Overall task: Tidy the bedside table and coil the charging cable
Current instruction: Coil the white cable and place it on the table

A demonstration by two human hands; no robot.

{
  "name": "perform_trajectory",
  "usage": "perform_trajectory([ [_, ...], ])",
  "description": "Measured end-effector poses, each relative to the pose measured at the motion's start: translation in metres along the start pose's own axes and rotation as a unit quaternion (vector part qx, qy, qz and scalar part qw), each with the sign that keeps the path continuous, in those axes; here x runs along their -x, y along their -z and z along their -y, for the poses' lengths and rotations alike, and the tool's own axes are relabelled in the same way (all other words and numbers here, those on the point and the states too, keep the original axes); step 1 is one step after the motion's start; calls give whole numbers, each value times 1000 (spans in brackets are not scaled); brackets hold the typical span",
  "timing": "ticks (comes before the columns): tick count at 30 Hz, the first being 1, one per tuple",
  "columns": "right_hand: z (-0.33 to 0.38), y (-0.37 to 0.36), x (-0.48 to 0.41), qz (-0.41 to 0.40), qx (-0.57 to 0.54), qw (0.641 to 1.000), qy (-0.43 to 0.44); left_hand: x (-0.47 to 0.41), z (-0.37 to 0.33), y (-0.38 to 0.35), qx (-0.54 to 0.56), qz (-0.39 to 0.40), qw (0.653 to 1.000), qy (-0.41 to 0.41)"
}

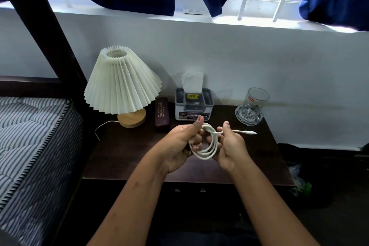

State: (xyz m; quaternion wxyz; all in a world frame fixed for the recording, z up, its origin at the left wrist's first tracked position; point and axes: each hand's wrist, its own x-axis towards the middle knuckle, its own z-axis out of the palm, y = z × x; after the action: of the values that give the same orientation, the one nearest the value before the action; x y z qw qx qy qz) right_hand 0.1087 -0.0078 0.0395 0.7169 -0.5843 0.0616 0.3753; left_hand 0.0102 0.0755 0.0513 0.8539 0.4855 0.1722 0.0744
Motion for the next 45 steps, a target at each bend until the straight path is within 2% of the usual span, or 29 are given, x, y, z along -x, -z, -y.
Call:
perform_trajectory([
  [3, -5, -2, -8, -46, -4, 998, 33, 0, 3, -9, 4, 42, 999, -25],
  [7, -1, 2, -9, -85, -22, 992, 86, -1, 6, -18, 34, 36, 998, -42],
  [12, 0, 3, -9, -89, 20, 994, 56, -3, 9, -23, 58, -7, 997, -41],
  [19, 5, 4, 3, 18, 197, 980, -29, -2, 3, -20, 76, -102, 991, -51],
  [22, 1, 0, 5, 86, 206, 975, 14, -5, 2, -16, 87, -142, 984, -70],
  [24, 0, -1, 8, 163, 211, 963, 46, -6, 0, -13, 81, -167, 979, -80],
  [27, -3, -1, 14, 255, 222, 940, 42, -8, 1, -10, 36, -209, 974, -85],
  [30, -6, -4, 15, 225, 194, 955, 20, -9, 5, -10, -15, -222, 971, -92],
  [32, -6, -8, 15, 194, 158, 968, 35, -10, 10, -11, -71, -228, 966, -100],
  [35, -8, -13, 16, 107, 145, 979, 95, -13, 17, -10, -195, -283, 930, -129],
  [38, -9, -14, 18, 37, 130, 977, 166, -16, 21, -6, -276, -332, 895, -116],
  [40, -7, -15, 22, 53, 69, 984, 152, -17, 21, -6, -273, -340, 895, -95],
  [45, -1, -12, 24, 120, -57, 990, 48, -18, 16, -7, -229, -318, 917, -71],
])
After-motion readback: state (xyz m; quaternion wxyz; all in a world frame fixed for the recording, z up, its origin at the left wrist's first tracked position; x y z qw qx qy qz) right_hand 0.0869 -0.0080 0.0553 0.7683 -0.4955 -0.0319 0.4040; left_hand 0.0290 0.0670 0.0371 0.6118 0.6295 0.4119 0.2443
